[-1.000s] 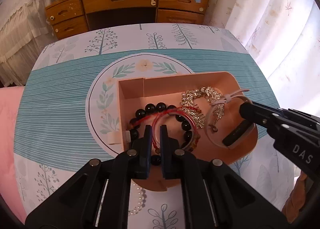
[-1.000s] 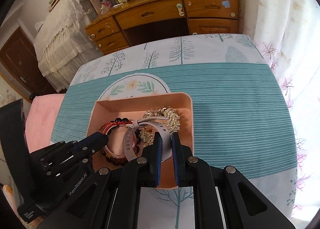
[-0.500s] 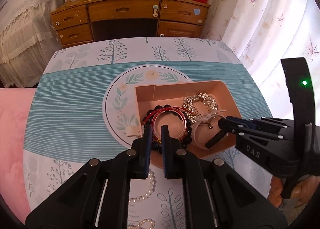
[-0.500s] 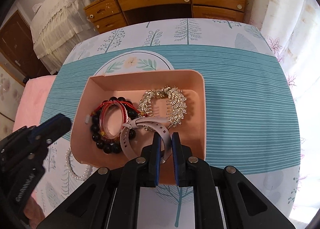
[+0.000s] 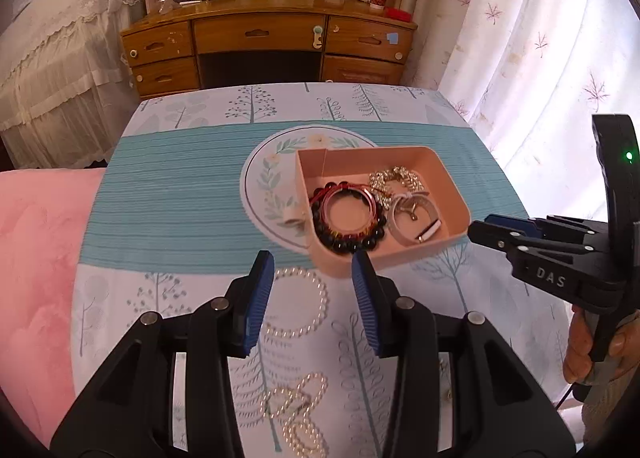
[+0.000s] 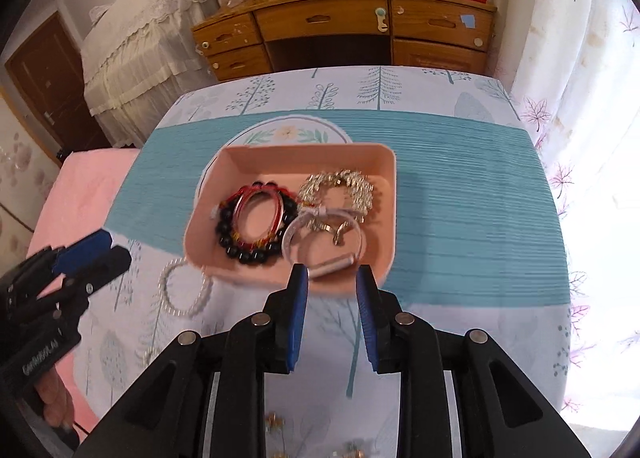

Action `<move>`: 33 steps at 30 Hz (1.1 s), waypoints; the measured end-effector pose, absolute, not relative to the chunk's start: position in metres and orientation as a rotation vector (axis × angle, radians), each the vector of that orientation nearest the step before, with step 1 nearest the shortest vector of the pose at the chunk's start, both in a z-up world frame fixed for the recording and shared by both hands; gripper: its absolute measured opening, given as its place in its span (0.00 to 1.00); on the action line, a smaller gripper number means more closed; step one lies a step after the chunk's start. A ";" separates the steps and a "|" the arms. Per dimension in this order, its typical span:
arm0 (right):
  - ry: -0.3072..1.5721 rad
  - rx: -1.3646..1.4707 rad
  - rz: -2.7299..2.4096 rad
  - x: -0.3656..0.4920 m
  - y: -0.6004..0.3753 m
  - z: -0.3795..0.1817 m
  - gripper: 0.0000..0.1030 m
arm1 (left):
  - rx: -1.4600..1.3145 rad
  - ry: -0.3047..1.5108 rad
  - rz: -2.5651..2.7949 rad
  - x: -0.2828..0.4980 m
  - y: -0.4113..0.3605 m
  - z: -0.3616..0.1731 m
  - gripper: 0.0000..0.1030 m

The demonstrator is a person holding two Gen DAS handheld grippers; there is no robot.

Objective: Organize jewelry
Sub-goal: 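Move the right tool to the small silver charm while the left tool approaches the blue flower brooch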

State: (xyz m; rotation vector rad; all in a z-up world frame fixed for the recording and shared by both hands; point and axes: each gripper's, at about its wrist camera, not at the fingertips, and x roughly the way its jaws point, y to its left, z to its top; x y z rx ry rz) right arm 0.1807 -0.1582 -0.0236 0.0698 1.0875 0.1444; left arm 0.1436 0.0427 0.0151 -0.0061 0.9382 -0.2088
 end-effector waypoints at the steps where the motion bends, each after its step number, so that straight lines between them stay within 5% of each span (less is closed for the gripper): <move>1: 1.088 0.074 0.154 0.171 -0.159 -0.022 0.24 | -0.004 0.939 -0.208 0.136 0.045 0.016 0.36; 18: 1.085 0.054 0.166 0.044 -0.179 -0.016 0.24 | -0.051 0.926 -0.209 0.045 0.071 0.026 0.37; 22: 1.083 0.072 0.157 0.026 -0.186 -0.022 0.29 | -0.046 0.941 -0.257 0.039 0.057 0.020 0.56; 24: 1.076 0.074 0.146 0.018 -0.190 -0.025 0.35 | -0.034 0.941 -0.285 0.036 0.045 0.016 0.57; 33: 1.129 0.060 0.122 -0.003 -0.202 -0.059 0.35 | 0.061 0.991 -0.386 0.039 -0.017 -0.027 0.57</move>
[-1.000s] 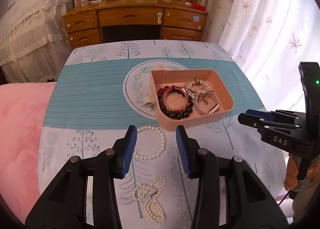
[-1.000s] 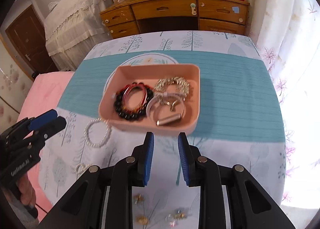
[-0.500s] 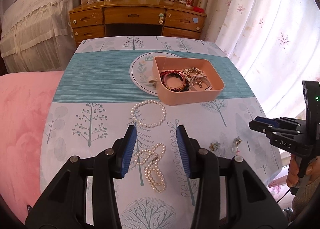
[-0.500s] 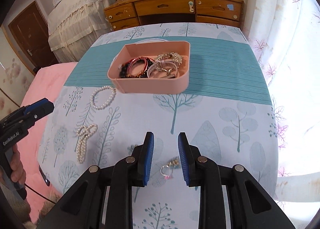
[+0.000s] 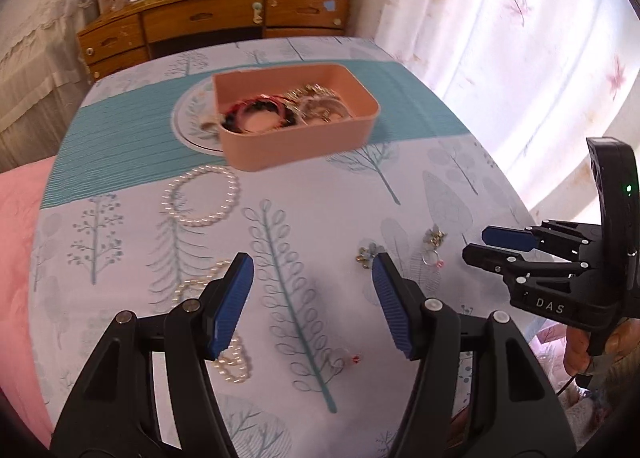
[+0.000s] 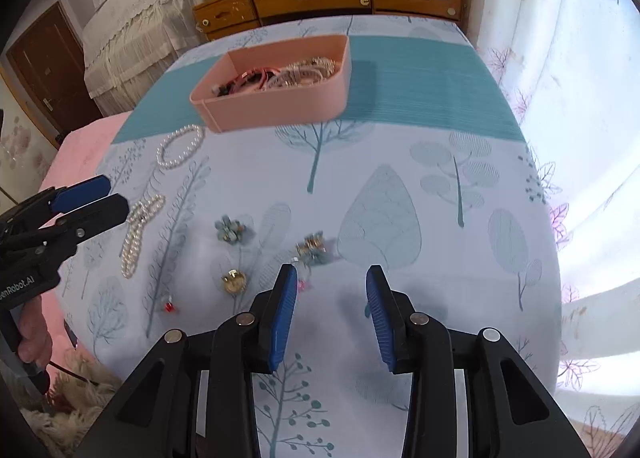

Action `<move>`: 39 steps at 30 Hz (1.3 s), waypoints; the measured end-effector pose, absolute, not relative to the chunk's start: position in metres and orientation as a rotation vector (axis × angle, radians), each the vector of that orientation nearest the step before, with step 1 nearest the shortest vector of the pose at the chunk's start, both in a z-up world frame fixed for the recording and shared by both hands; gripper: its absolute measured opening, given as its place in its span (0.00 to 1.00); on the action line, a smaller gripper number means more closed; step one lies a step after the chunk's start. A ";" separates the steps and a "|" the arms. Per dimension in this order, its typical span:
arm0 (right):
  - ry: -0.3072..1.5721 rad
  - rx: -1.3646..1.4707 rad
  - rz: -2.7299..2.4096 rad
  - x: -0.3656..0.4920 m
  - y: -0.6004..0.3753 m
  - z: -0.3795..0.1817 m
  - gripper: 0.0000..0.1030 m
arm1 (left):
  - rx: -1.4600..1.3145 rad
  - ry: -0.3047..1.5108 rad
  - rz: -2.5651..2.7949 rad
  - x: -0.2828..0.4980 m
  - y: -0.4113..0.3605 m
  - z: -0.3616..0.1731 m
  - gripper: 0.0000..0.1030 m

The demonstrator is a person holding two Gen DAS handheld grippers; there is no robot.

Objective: Organize jewelry
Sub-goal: 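Move the right tool to the small silver charm while the left tool approaches the blue flower brooch, then grasp the silver charm with the right tool while the left tool grasps the blue flower brooch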

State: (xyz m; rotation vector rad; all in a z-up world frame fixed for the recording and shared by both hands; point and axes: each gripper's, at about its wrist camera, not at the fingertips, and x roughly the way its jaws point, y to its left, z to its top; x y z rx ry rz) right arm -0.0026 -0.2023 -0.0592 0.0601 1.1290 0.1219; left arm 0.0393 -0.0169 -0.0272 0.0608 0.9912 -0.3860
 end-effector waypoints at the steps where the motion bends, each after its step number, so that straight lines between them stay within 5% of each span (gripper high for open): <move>1: 1.137 0.068 0.123 -0.004 -0.204 -0.064 0.35 | 0.067 0.998 -0.398 0.040 -0.023 -0.033 0.57; 21: 1.090 -0.050 0.175 0.036 -0.174 -0.097 0.35 | 0.044 1.094 -0.440 0.063 -0.063 -0.084 0.57; 24: 1.070 -0.095 0.158 0.036 -0.169 -0.098 0.20 | 0.028 1.101 -0.437 0.065 -0.063 -0.085 0.57; 30: 1.057 -0.077 0.117 0.034 -0.174 -0.100 0.20 | 0.041 1.110 -0.434 0.067 -0.073 -0.089 0.57; 39: 1.056 -0.025 0.109 0.025 -0.184 -0.099 0.20 | 0.061 1.106 -0.372 0.073 -0.079 -0.093 0.30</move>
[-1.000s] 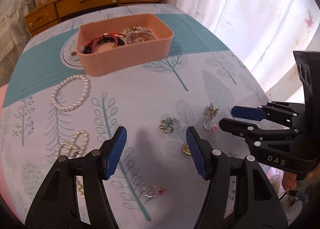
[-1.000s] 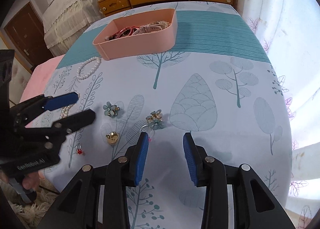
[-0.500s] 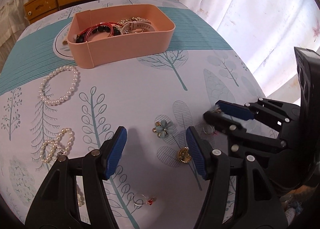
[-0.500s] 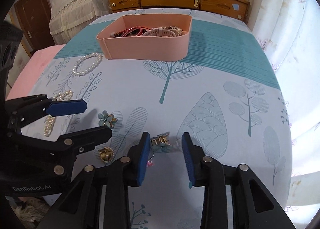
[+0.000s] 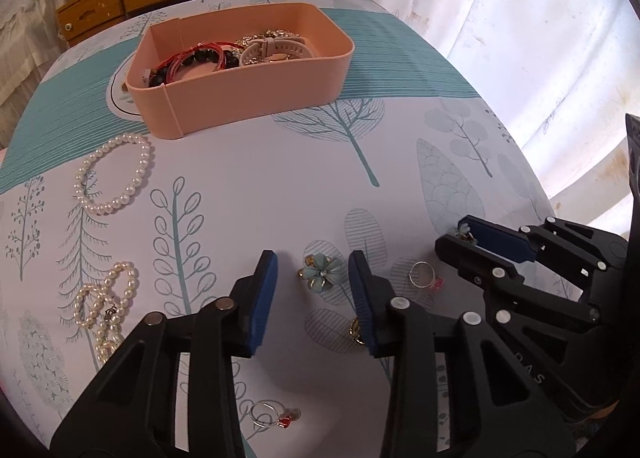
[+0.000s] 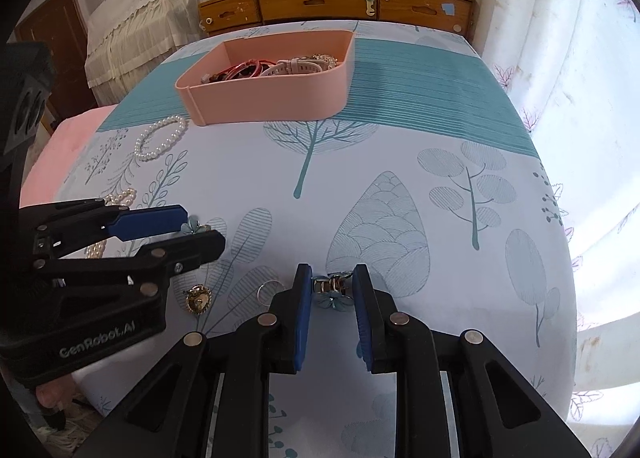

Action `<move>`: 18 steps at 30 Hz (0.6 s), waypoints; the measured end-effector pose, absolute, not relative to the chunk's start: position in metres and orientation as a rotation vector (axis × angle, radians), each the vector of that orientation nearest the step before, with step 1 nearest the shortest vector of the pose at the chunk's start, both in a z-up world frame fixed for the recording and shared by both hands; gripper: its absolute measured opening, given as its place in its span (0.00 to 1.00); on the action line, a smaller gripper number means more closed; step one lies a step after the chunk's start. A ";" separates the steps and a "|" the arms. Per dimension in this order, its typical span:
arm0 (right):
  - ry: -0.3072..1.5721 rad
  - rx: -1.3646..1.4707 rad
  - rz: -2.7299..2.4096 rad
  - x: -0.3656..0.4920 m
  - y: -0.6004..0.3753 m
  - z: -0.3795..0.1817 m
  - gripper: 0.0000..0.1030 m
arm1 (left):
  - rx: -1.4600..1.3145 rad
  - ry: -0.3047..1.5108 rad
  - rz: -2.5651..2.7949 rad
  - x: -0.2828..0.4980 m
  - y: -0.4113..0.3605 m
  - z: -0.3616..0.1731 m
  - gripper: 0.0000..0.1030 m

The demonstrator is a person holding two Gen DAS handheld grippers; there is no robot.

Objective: Organize jewelry
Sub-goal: 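Grasp the silver charm with the right tool while the left tool grasps the blue flower brooch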

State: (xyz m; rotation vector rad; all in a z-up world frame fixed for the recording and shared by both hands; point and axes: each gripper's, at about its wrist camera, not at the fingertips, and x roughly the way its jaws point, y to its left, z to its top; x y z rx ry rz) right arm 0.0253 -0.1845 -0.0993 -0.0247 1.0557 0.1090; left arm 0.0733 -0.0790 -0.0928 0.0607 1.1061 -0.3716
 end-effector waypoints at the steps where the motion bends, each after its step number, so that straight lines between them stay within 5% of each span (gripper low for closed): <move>1: 1.055 -0.023 0.109 0.024 -0.186 -0.099 0.20 | 0.066 1.103 -0.362 0.073 -0.080 -0.093 0.28; 5: 1.054 -0.017 0.109 0.021 -0.190 -0.097 0.20 | 0.085 1.096 -0.349 0.072 -0.081 -0.093 0.18; 18: 1.052 -0.009 0.122 0.021 -0.186 -0.093 0.20 | 0.123 1.027 -0.359 0.059 -0.073 -0.072 0.17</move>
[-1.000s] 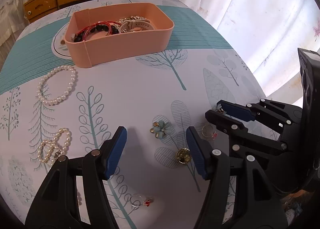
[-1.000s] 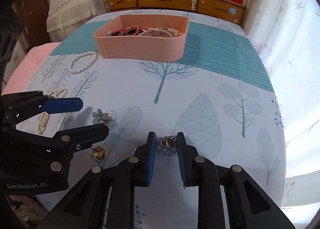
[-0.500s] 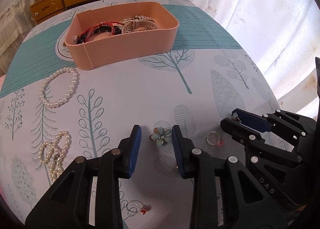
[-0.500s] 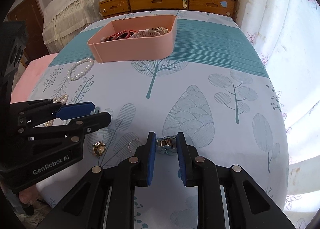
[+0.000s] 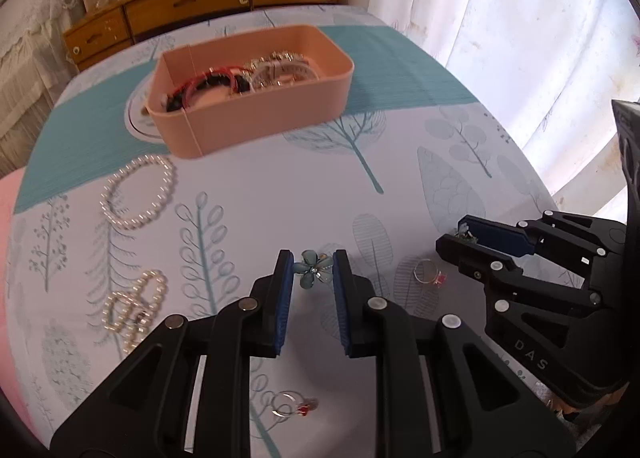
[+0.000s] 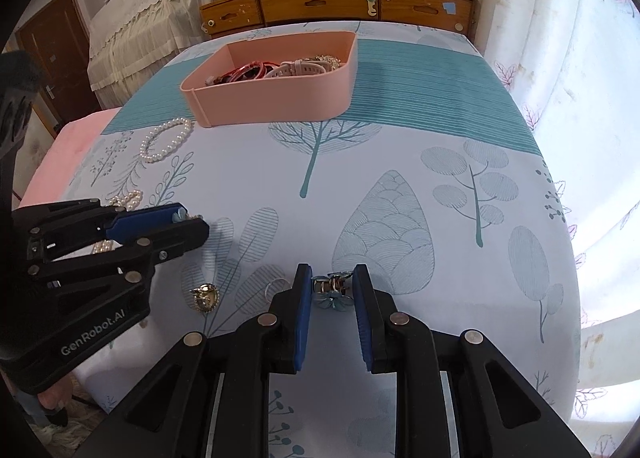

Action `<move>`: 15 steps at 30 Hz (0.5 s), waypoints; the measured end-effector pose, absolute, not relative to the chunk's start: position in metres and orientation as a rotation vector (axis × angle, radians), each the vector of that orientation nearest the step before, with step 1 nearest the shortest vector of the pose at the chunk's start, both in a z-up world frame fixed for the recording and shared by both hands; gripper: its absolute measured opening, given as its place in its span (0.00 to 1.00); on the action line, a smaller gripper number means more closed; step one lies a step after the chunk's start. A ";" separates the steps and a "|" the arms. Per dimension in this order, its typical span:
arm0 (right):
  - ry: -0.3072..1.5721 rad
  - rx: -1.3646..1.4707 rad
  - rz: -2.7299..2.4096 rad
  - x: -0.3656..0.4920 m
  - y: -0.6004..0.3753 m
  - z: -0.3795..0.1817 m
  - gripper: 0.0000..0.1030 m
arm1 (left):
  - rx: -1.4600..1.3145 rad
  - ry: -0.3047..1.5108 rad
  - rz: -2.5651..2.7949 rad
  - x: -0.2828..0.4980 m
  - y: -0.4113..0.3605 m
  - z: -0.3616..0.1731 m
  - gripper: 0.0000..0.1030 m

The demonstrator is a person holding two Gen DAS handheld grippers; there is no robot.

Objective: Organize jewelry
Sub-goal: 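Grasp the silver charm with the right tool while the left tool grasps the blue flower brooch, then drop the charm into the pink box with the right tool while the left tool releases the brooch there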

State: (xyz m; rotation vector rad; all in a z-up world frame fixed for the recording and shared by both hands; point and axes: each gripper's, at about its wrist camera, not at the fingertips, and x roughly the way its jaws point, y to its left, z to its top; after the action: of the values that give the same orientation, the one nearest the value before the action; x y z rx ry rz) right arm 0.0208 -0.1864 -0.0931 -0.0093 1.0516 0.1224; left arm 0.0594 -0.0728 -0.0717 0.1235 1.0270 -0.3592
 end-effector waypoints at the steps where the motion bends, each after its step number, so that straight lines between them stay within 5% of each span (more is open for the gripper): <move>1: 1.050 -0.007 0.128 0.022 -0.186 -0.091 0.20 | 0.124 1.010 -0.356 0.061 -0.070 -0.066 0.17; 15: 0.896 0.088 0.240 0.117 -0.176 0.004 0.20 | 0.069 0.862 -0.292 0.165 -0.011 0.019 0.17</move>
State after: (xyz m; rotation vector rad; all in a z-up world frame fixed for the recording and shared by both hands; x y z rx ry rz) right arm 0.1166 -0.1761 0.0040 0.0884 0.8956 0.2404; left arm 0.1652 -0.0110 0.0189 0.0691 0.8623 -0.2918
